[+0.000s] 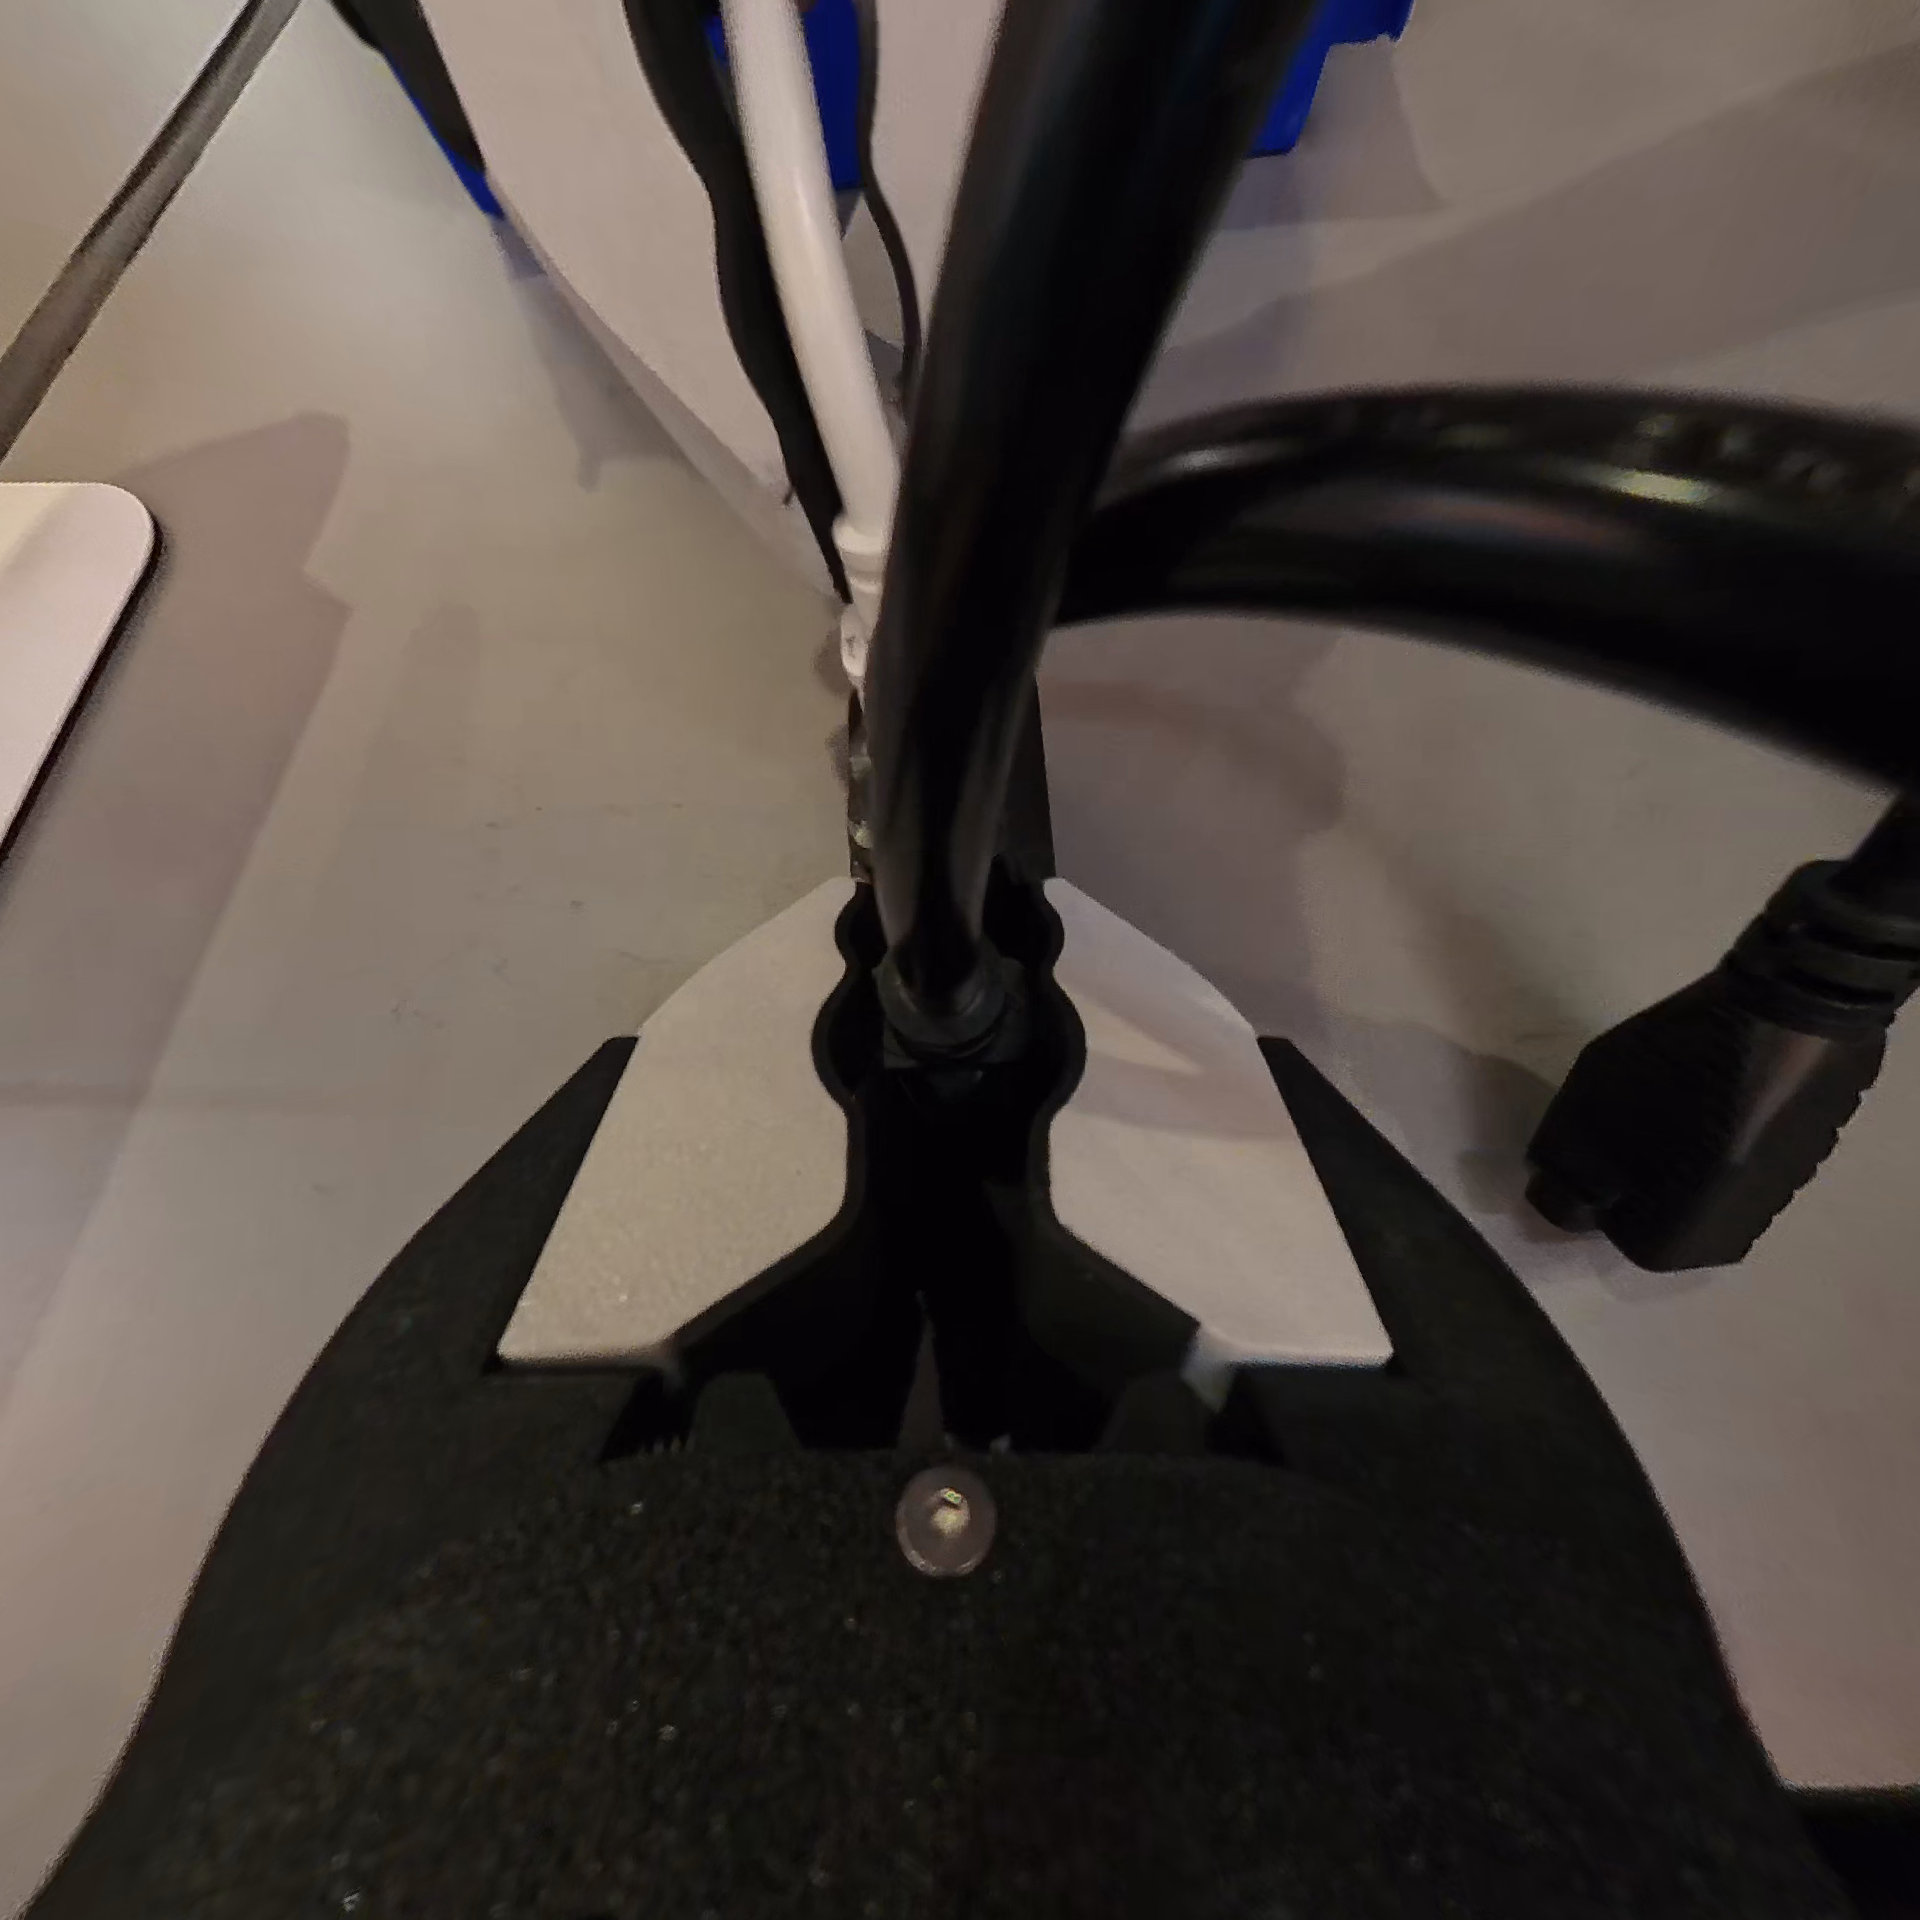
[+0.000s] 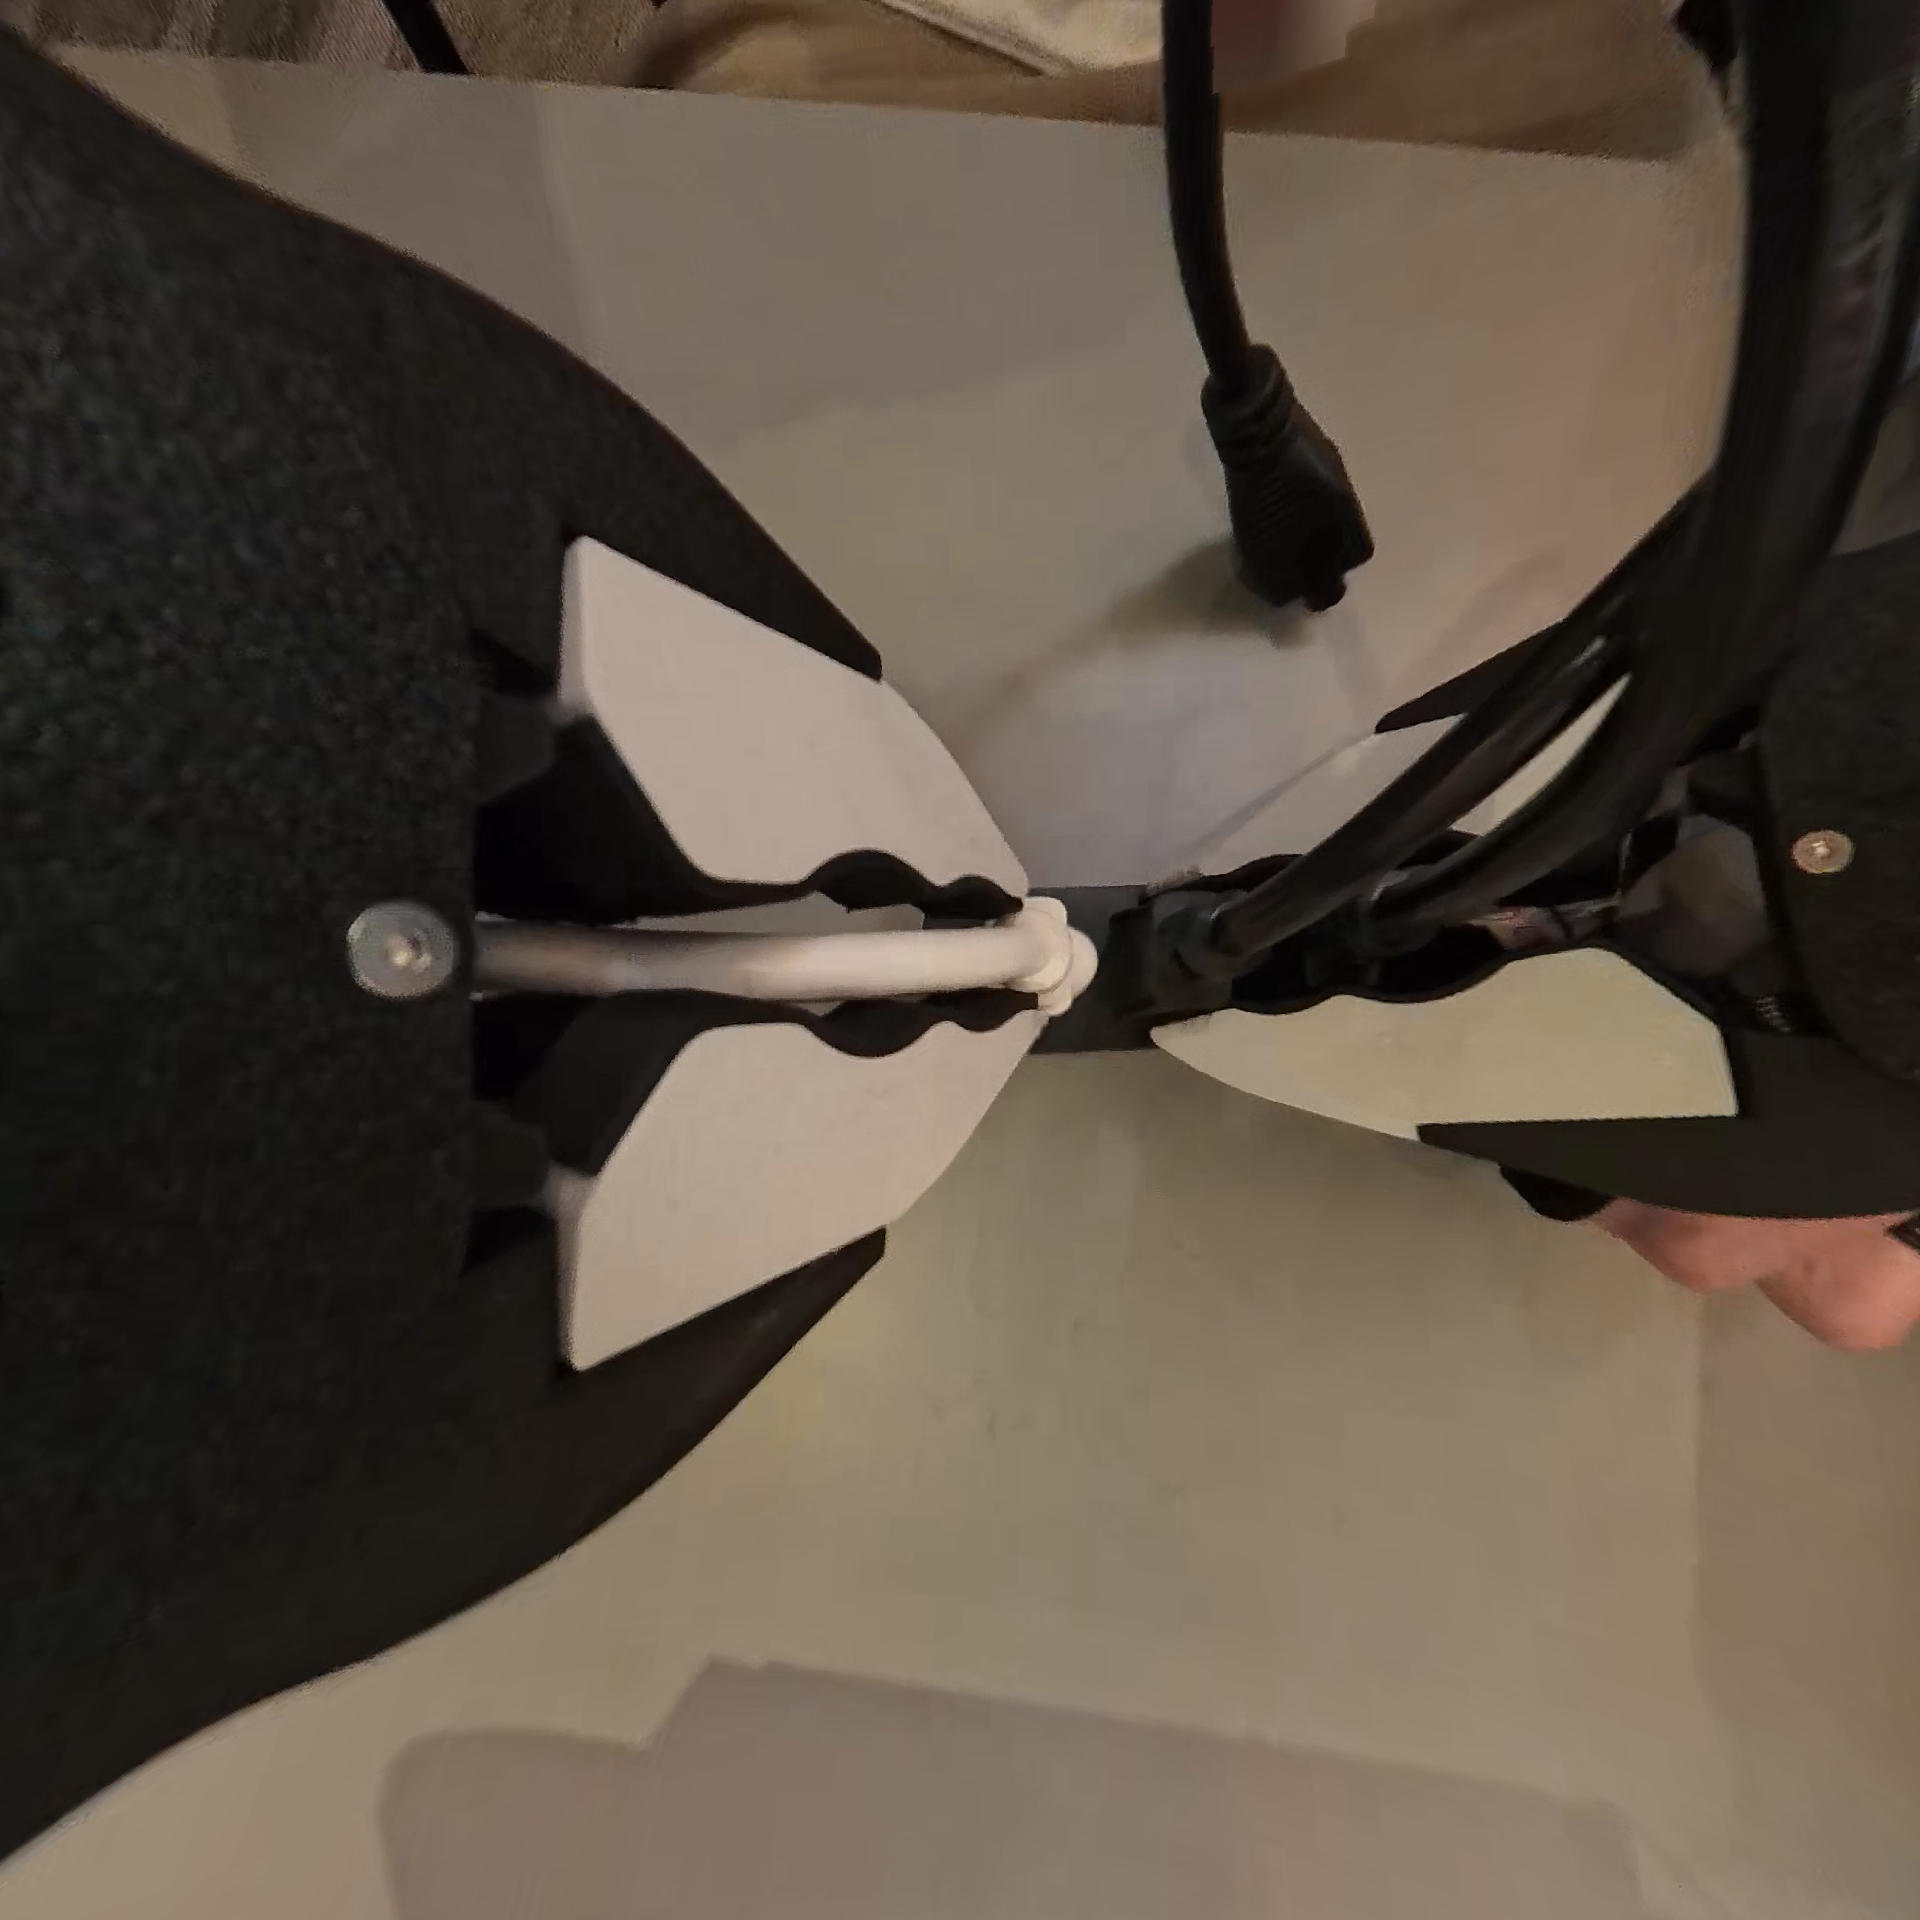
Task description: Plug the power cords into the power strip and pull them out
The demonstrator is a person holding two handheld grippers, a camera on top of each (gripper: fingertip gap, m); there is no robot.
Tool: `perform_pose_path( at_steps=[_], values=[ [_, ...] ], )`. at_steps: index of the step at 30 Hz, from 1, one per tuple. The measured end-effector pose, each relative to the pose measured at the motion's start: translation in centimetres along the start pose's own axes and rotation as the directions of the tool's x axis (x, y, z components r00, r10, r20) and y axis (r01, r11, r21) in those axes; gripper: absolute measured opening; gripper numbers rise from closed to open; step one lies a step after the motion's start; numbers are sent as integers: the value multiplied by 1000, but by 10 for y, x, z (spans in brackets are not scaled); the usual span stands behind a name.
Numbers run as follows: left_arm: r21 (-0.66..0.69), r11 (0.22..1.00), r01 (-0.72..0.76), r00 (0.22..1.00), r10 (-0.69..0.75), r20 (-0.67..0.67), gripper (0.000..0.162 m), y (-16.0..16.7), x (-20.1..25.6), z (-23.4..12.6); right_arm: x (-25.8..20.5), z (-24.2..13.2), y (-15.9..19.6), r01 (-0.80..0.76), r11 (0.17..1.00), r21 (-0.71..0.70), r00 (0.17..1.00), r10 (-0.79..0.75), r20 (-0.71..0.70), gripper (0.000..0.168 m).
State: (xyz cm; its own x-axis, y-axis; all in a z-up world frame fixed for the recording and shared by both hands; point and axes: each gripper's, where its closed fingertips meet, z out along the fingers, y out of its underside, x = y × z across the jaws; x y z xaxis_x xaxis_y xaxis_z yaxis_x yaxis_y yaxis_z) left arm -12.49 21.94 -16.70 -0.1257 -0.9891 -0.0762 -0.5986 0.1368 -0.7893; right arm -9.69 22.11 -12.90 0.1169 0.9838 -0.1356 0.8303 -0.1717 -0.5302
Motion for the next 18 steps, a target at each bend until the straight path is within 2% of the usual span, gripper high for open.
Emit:
perform_pose_path(
  at_steps=[3,5,8,14,16,18],
  values=[
    [-32,999,-4,1000,5,6,27,1,0,3,0,2,6,-12,999,-53,1000,14,20,14],
    [-32,999,-7,1000,7,5,27,1,0,4,-1,3,5,-27,999,-42,999,28,20,15],
    [-34,999,-11,1000,11,8,27,0,0,4,-4,7,4,-21,999,-35,999,22,26,24],
    [-33,999,-12,1000,13,10,27,0,0,4,1,9,5,100,991,-87,993,-105,-54,16],
    [-33,999,-12,1000,12,9,27,0,0,4,7,8,5,116,987,-113,987,-127,-102,31],
    [-33,999,-12,1000,12,8,27,0,0,4,5,9,4,137,982,-132,983,-151,-104,32]
  ],
)
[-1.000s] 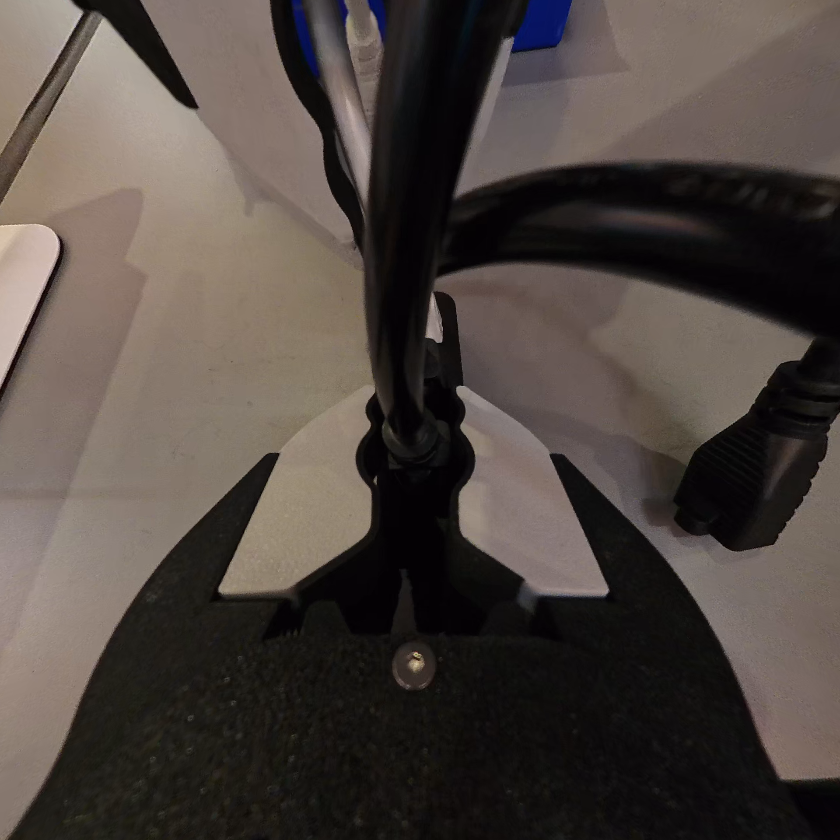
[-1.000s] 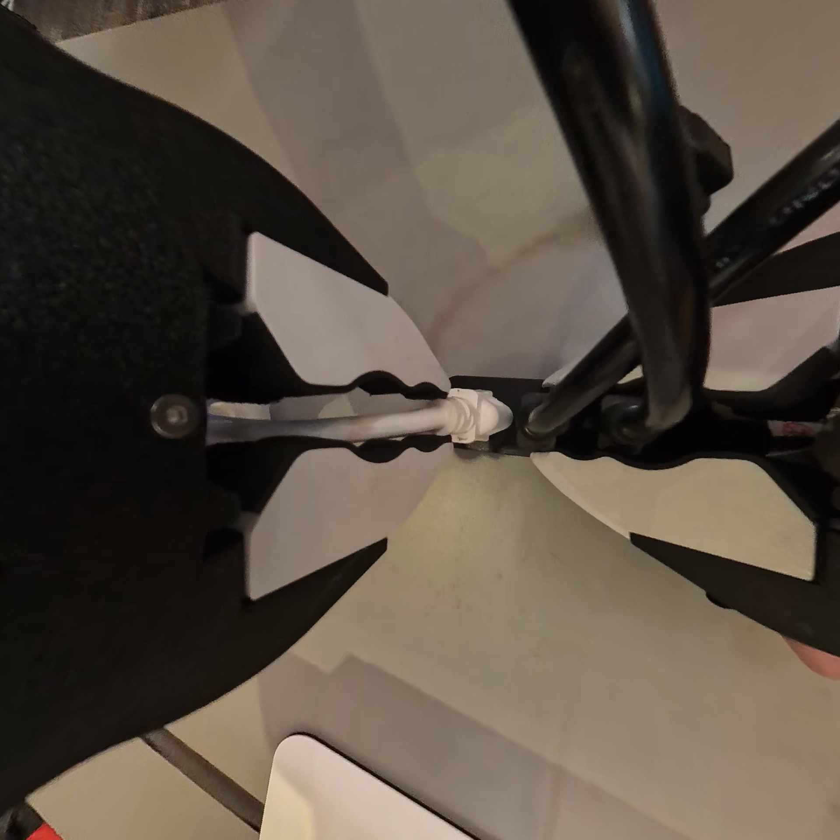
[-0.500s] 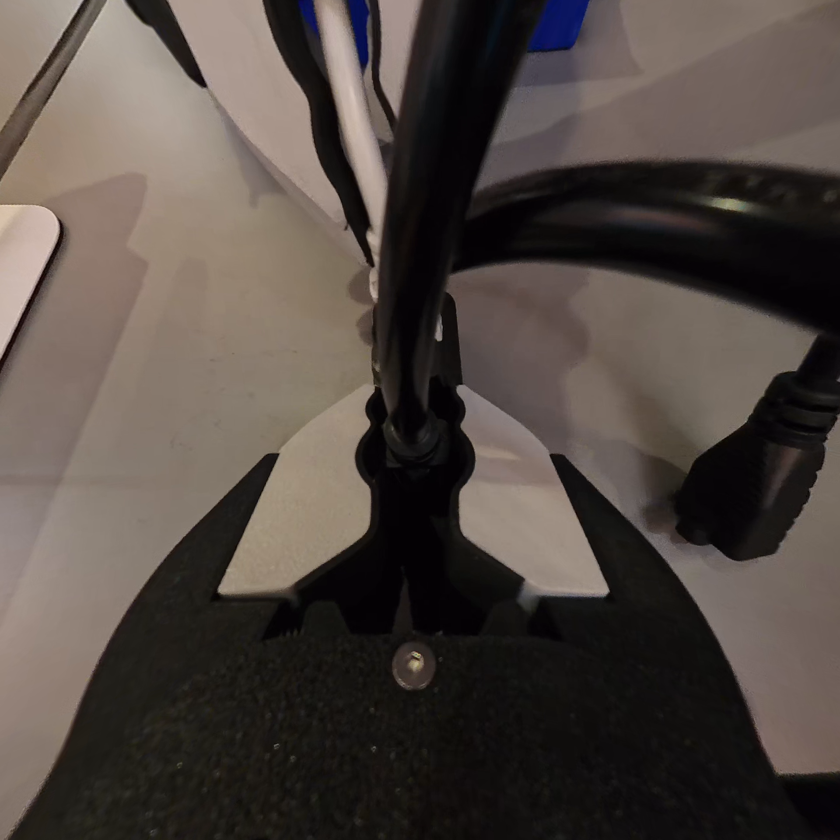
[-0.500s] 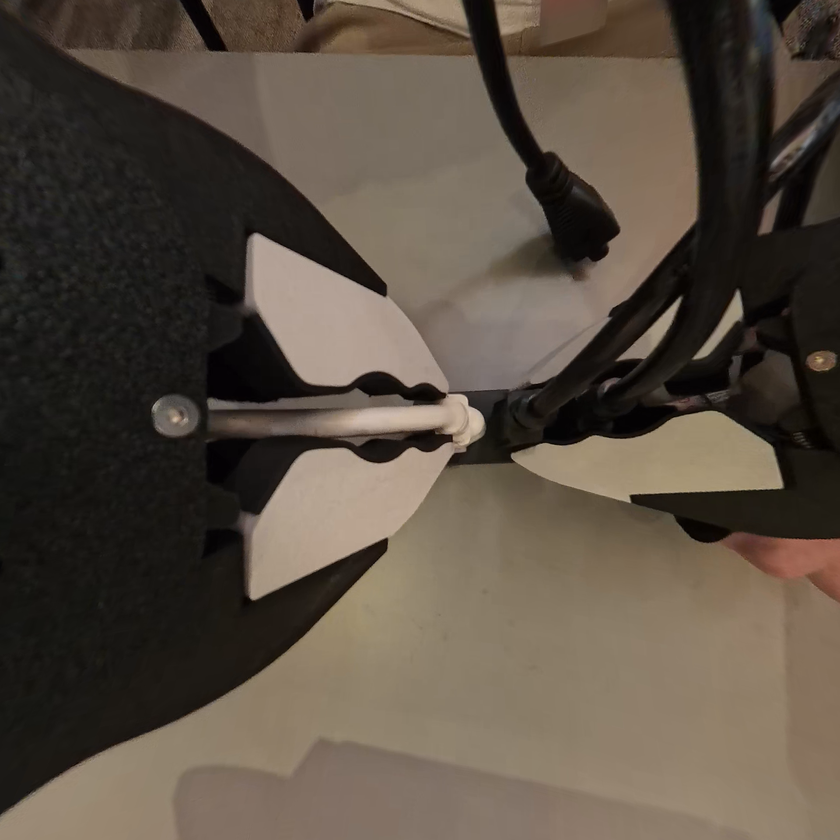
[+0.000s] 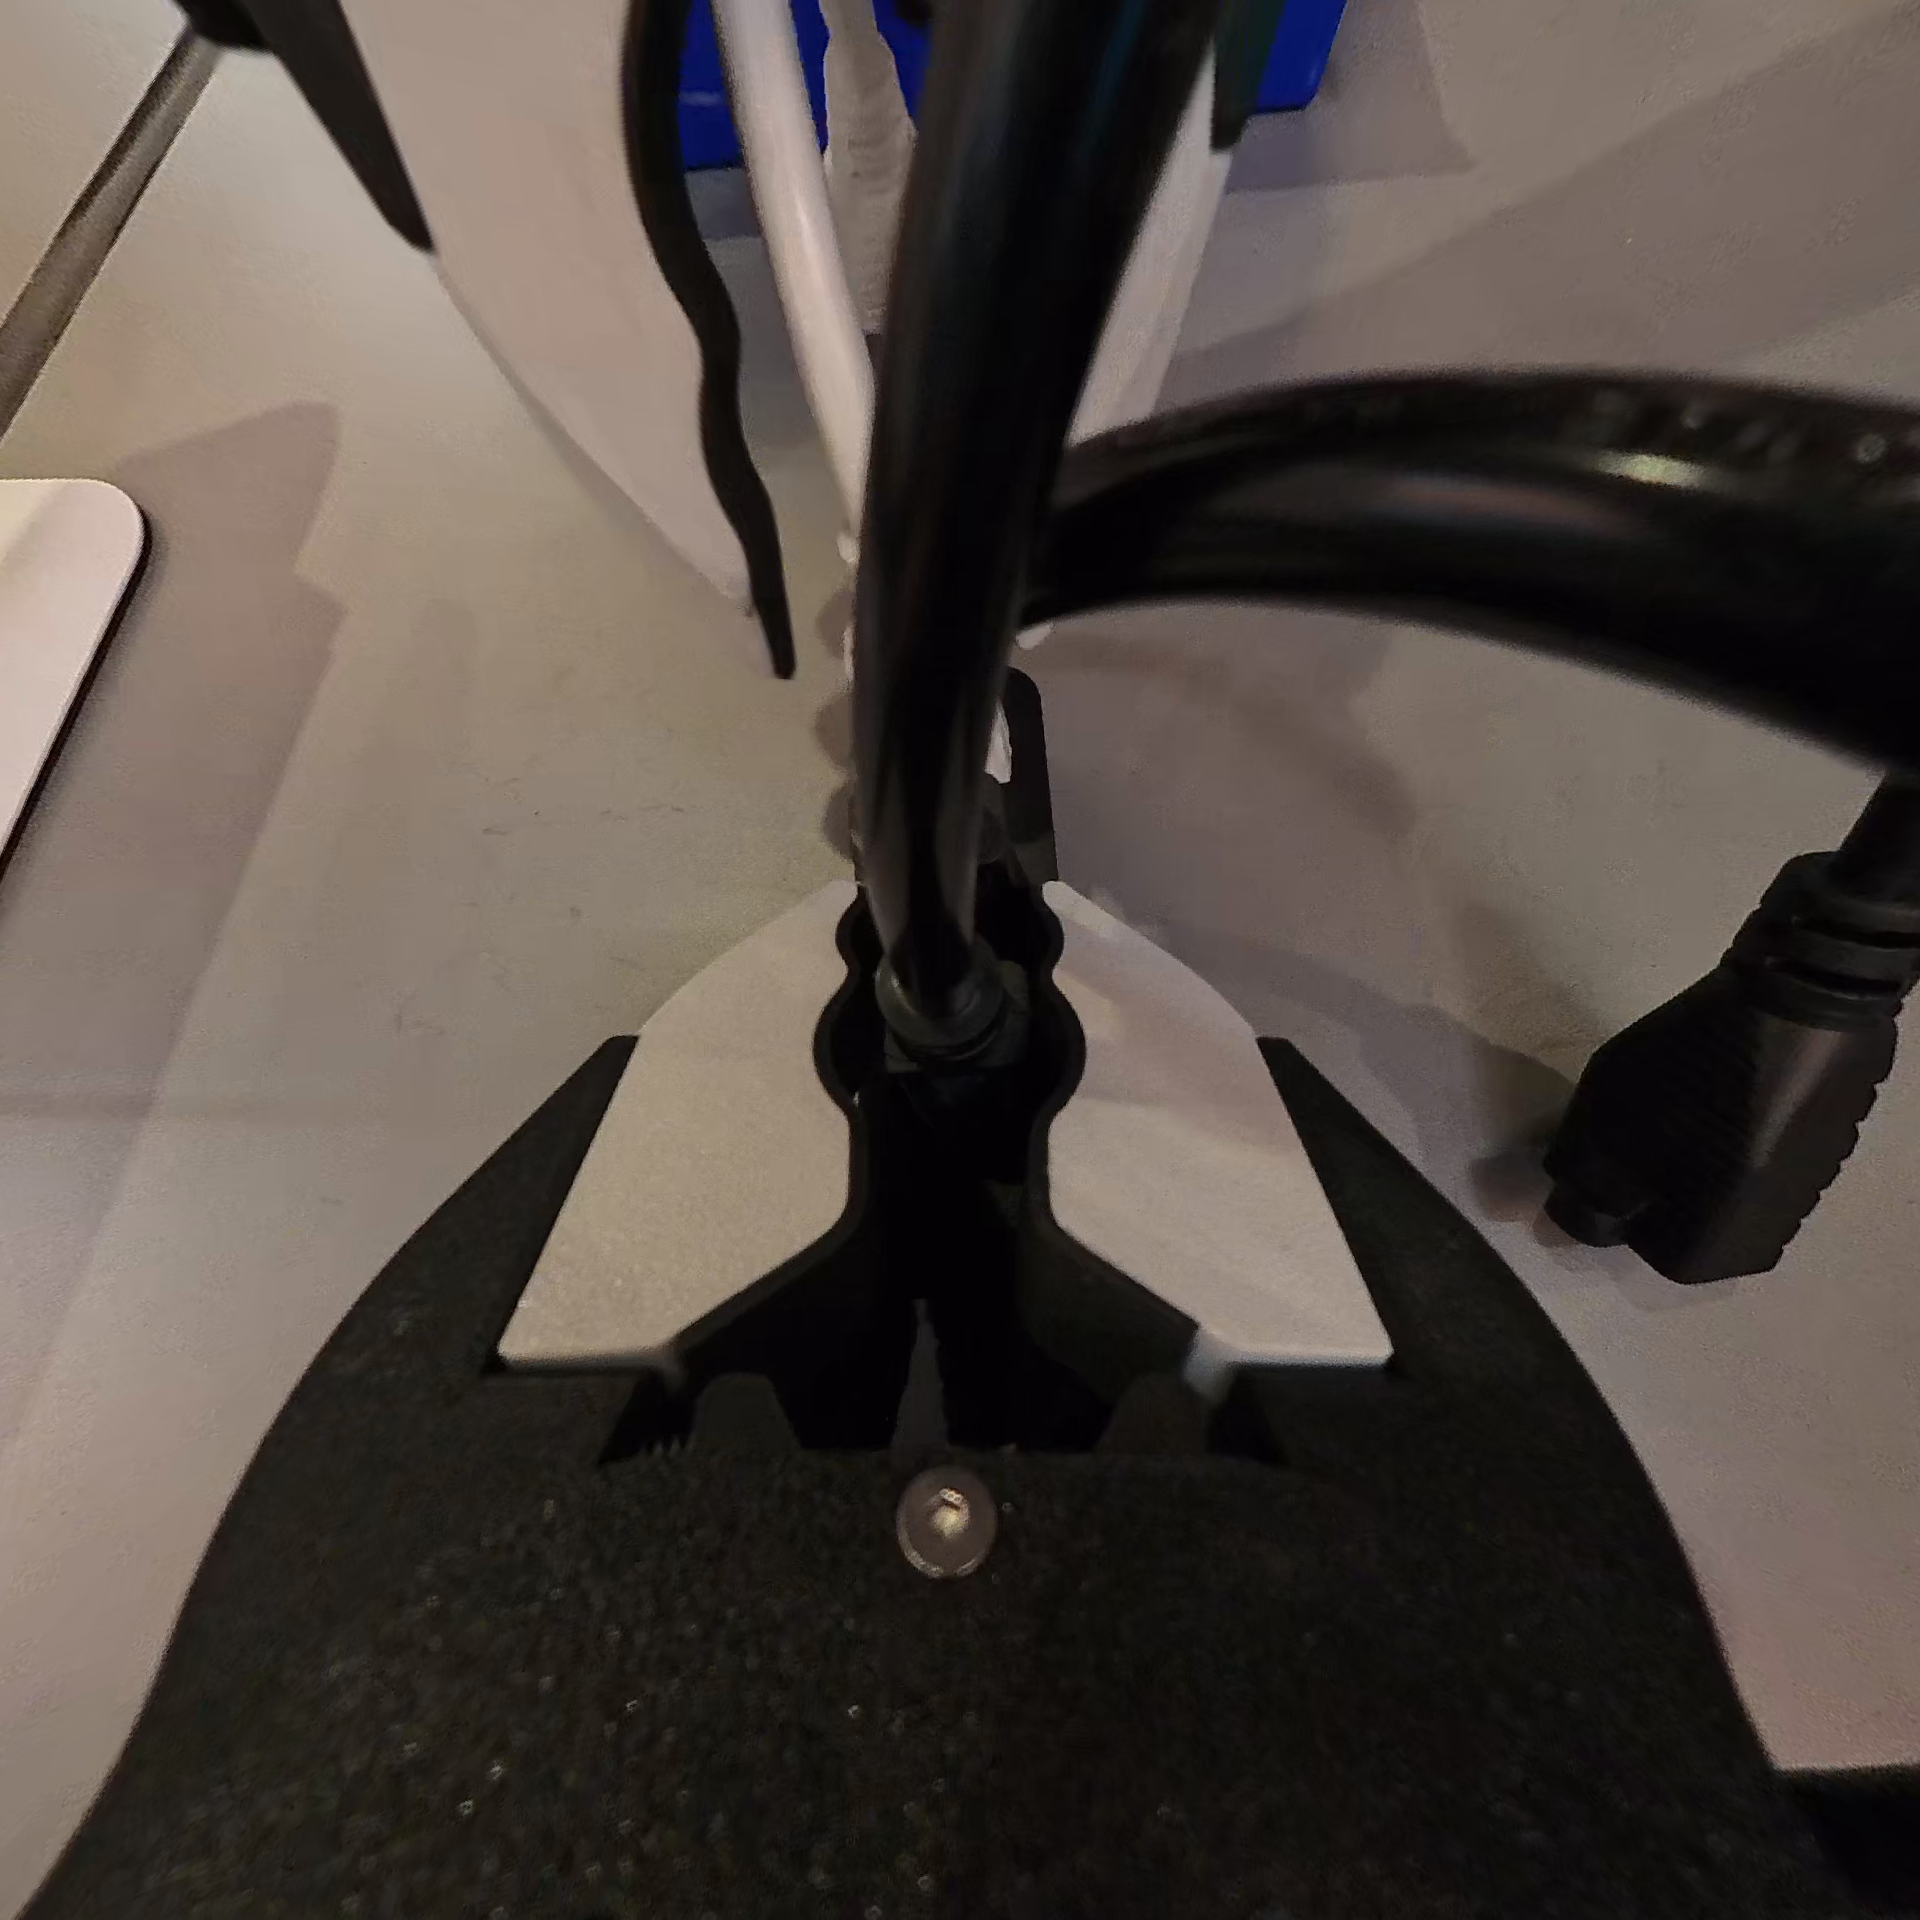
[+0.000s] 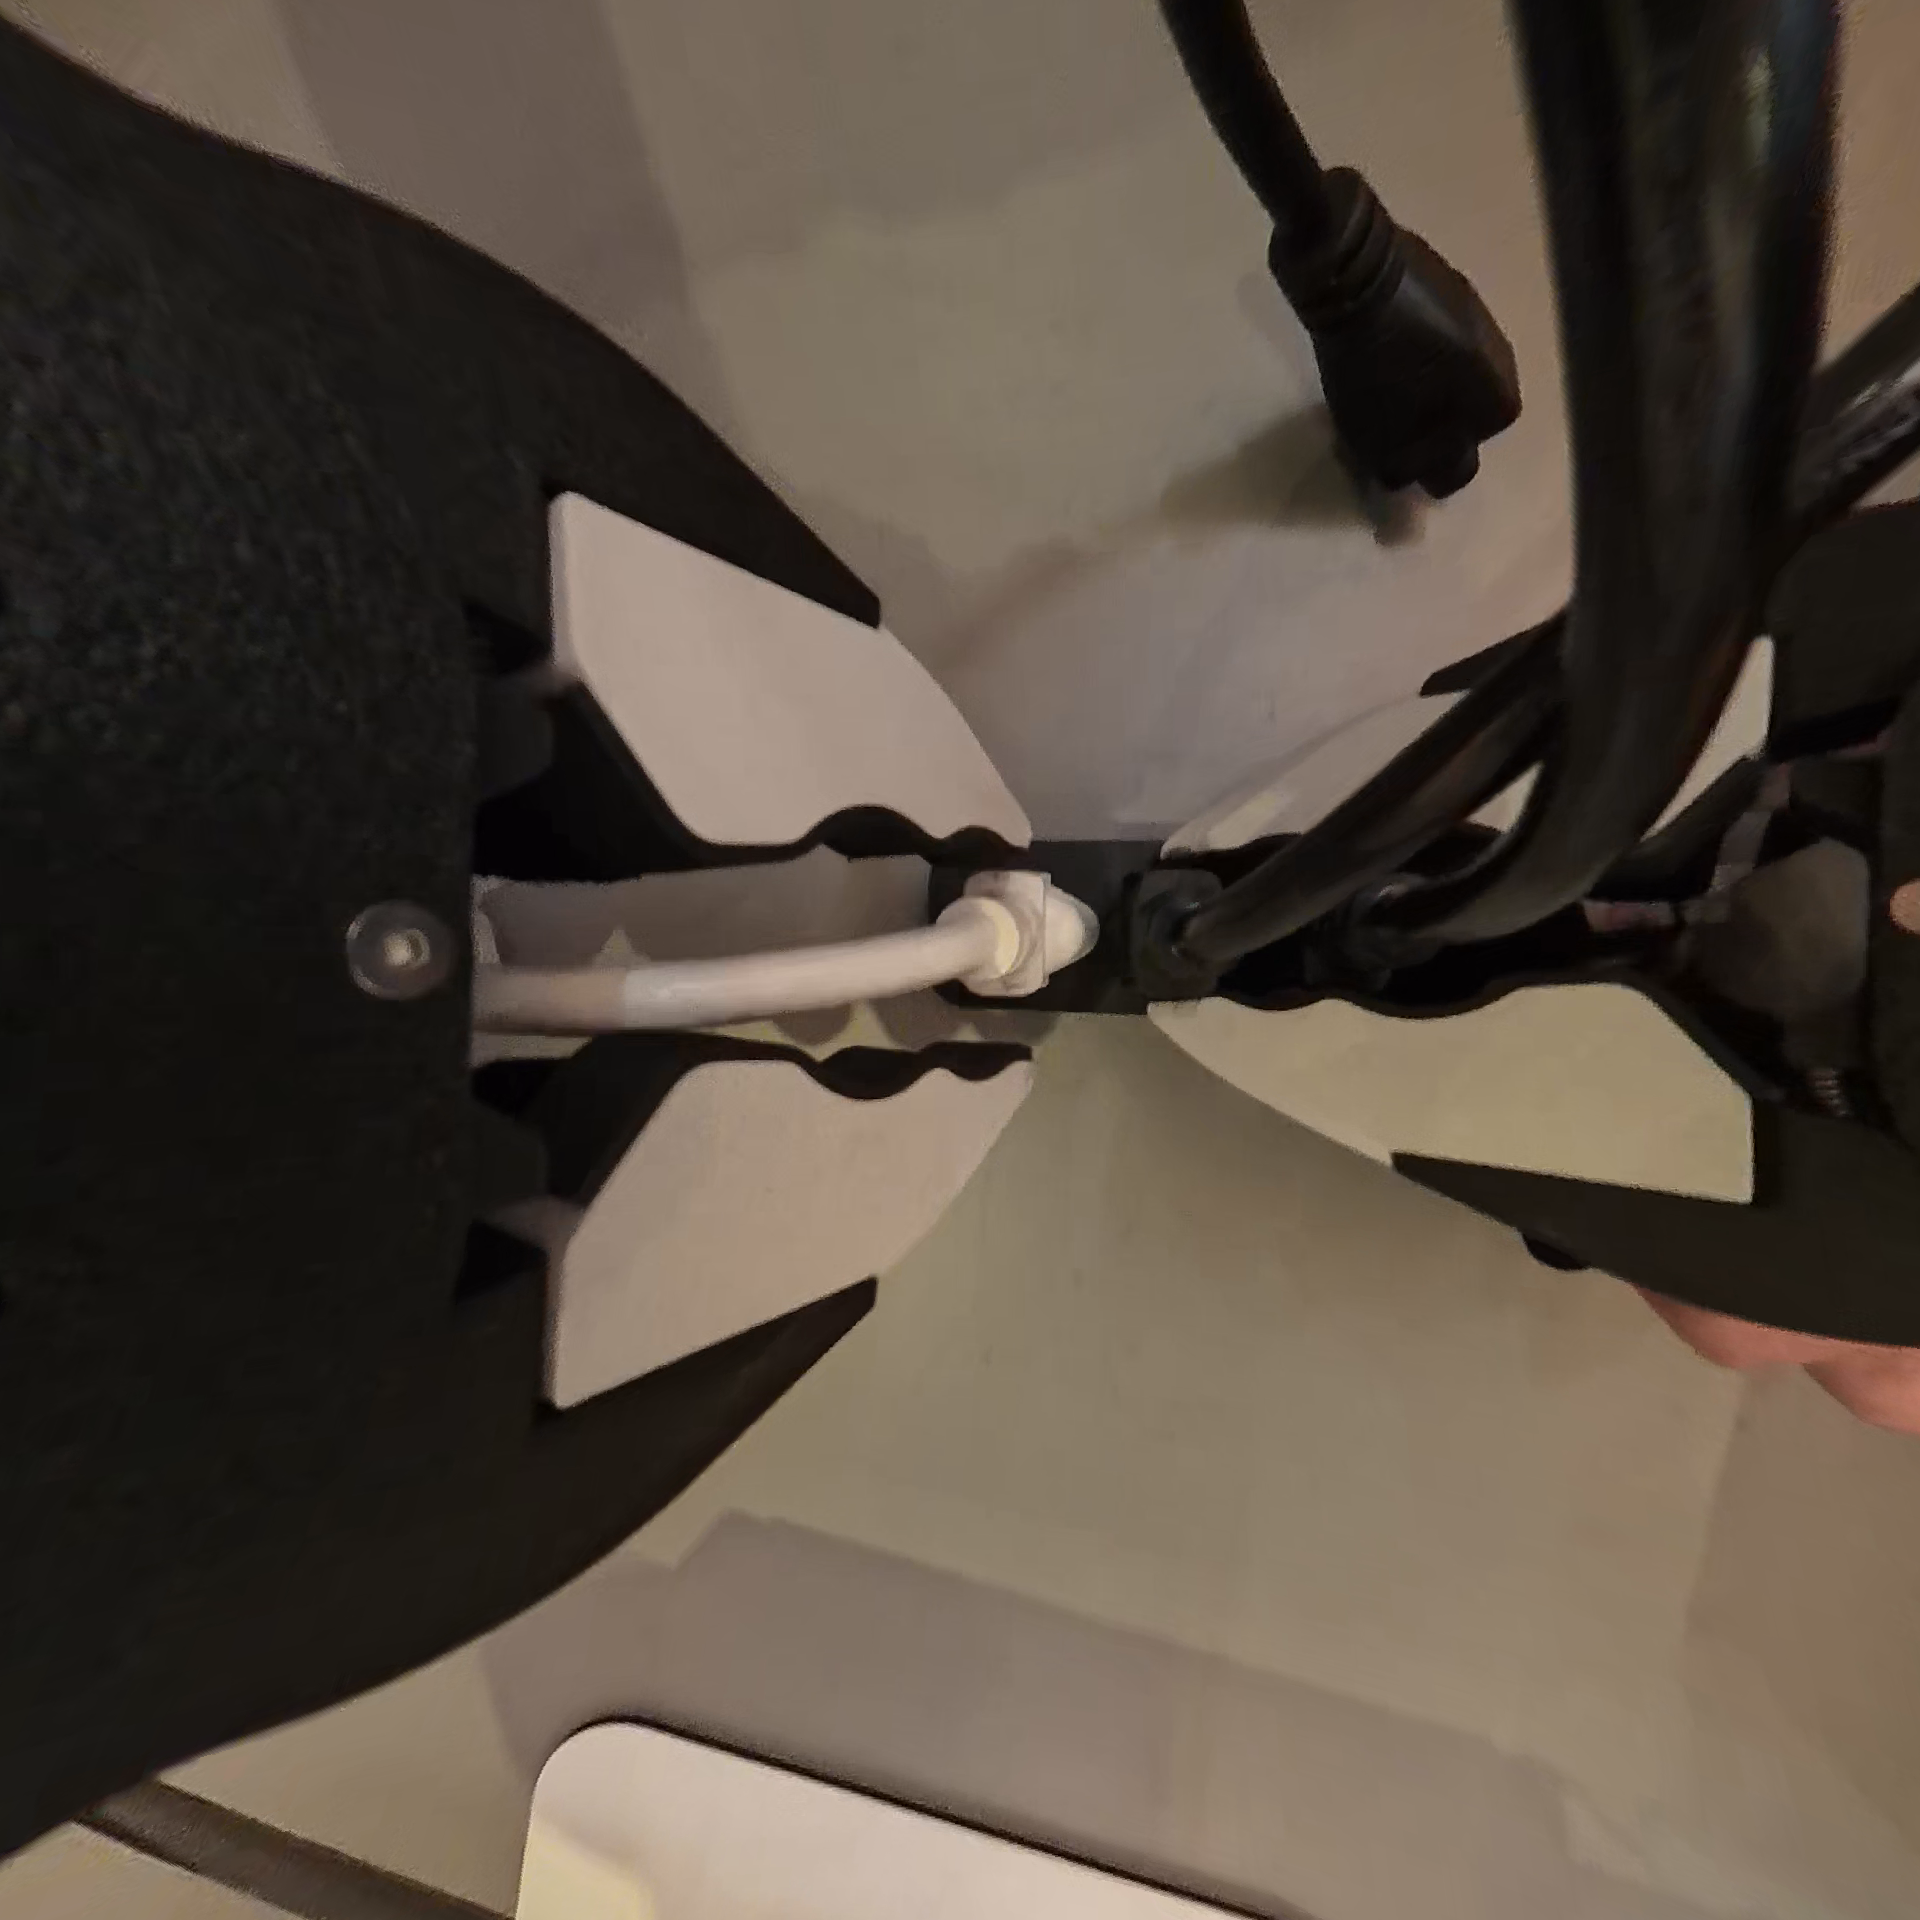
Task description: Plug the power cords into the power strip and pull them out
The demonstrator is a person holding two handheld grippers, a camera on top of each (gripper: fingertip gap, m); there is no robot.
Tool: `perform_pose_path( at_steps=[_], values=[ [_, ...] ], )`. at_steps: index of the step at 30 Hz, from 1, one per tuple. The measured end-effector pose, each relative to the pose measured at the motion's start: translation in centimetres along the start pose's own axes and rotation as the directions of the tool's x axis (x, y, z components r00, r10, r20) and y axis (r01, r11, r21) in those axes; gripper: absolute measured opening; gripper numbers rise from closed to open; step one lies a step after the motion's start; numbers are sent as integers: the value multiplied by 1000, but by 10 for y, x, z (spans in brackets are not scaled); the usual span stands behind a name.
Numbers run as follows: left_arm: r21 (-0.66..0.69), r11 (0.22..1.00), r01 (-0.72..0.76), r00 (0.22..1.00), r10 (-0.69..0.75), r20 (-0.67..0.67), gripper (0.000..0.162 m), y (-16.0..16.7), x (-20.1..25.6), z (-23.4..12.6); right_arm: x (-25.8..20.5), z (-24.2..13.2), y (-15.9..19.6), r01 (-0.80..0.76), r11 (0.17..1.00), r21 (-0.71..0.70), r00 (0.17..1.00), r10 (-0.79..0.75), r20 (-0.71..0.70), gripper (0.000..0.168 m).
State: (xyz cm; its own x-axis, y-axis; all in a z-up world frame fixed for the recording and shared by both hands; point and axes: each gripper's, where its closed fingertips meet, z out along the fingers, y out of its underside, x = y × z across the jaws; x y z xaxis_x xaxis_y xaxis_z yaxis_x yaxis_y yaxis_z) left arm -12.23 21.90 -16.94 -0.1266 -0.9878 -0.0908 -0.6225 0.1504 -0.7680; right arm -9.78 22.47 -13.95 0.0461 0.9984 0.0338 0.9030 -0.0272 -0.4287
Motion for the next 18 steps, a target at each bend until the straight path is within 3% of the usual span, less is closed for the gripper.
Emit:
perform_pose_path(
  at_steps=[3,9,12,15,18],
  values=[
    [0,1000,-1,1000,1,-1,27,0,0,0,-3,10,8,25,997,-73,1000,-25,7,35],
    [1,1000,0,1000,0,-1,27,0,0,0,1,3,7,-3,999,-44,1000,3,8,33],
    [2,1000,-1,1000,1,2,27,0,0,0,11,-33,-6,-92,988,124,987,106,-120,29],
    [2,1000,0,1000,0,1,27,0,0,0,-1,-70,-11,-172,916,363,935,268,-232,31],
    [3,1000,-5,1000,5,-12,27,0,1,0,-33,-48,1,-200,815,543,880,393,-265,44]
  ],
)
